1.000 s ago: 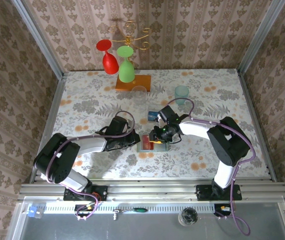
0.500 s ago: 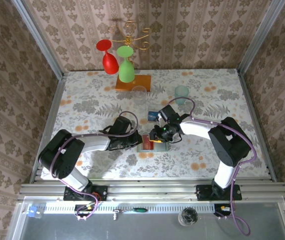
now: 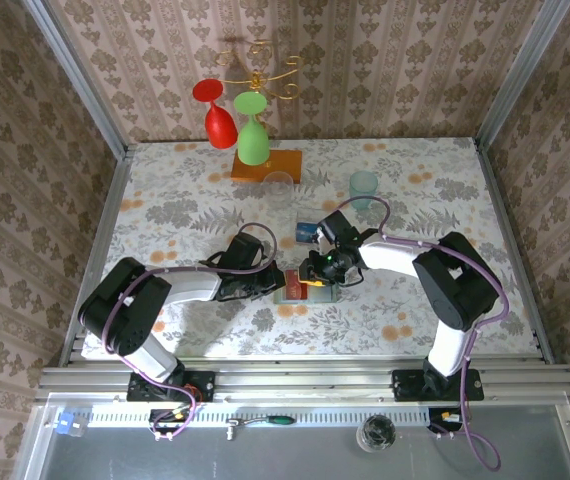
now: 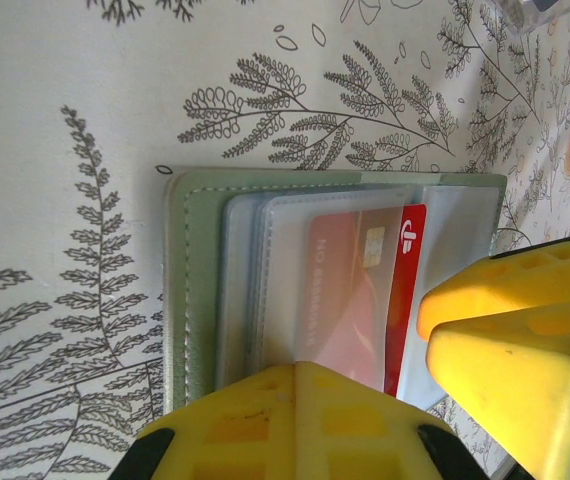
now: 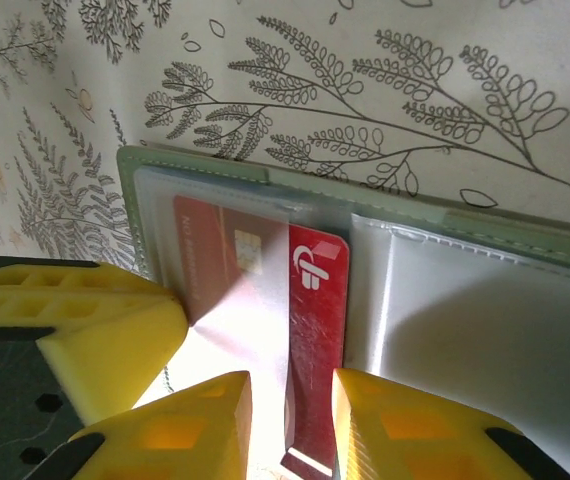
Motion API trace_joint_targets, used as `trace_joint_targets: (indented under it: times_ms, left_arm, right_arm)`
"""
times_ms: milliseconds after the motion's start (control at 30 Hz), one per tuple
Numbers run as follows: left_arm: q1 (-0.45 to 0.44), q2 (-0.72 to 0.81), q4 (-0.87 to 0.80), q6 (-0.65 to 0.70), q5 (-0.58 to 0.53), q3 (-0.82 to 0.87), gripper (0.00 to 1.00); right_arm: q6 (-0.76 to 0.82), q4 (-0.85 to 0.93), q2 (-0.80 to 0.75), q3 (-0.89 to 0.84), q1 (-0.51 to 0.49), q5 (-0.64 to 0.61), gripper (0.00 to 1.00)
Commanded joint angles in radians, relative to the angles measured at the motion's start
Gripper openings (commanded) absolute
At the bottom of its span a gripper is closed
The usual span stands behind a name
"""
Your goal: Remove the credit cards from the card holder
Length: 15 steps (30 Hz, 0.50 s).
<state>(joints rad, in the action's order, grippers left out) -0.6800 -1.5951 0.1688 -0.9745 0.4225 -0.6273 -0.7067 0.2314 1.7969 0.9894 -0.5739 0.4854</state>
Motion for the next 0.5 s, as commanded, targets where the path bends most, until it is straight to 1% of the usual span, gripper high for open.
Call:
trace_joint_targets:
  times_ms: [0, 467]
  left_arm:
    - [0.001, -0.018, -0.034, 0.015, -0.008, 0.002, 0.0]
    - [0.004, -0.018, -0.036, 0.016, -0.009, 0.003, 0.0]
  right_arm:
    - [0.0, -0.002, 0.022, -0.015, 0.005, 0.0, 0.28]
    - [-0.053, -0.118, 0.01, -0.056, 0.017, 0.082, 0.24]
